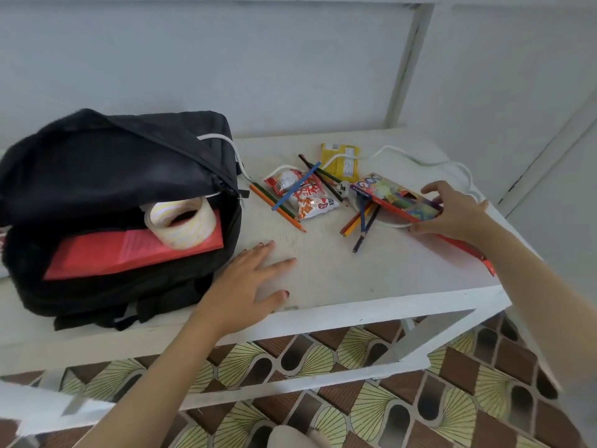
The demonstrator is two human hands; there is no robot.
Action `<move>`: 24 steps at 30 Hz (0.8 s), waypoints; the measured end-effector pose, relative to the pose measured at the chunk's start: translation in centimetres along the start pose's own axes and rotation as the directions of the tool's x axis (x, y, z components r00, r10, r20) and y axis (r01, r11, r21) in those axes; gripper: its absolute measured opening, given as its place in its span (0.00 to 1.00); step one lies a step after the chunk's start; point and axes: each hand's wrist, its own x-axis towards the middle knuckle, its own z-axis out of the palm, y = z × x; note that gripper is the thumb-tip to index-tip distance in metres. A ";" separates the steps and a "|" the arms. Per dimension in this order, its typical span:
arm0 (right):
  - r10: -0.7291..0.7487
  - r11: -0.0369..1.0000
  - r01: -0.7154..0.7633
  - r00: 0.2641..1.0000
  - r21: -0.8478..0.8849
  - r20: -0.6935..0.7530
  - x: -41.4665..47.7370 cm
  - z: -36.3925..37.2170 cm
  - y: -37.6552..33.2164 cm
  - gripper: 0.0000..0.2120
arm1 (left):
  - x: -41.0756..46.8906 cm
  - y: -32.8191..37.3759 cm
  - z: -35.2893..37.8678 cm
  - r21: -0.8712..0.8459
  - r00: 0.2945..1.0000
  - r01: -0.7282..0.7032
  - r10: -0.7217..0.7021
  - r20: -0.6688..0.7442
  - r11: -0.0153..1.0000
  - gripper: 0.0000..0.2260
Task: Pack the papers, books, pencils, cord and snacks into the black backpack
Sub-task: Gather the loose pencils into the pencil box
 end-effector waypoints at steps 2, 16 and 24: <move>-0.082 0.996 0.081 0.996 -0.044 -0.029 -0.4 -0.4 -0.4 0.40 | 0.0 0.2 0.0 0.003 1.000 0.000 0.000 -0.027 1.000 0.29; -0.593 0.796 0.592 0.721 0.126 0.359 -8.3 2.3 -3.5 0.35 | 0.3 0.6 0.3 -0.742 0.963 0.116 -0.258 -0.079 0.660 0.22; -0.606 0.785 0.613 0.735 0.083 0.305 -7.2 4.6 -5.0 0.32 | 0.7 1.9 0.9 -0.144 0.997 0.069 -0.073 -0.019 0.987 0.39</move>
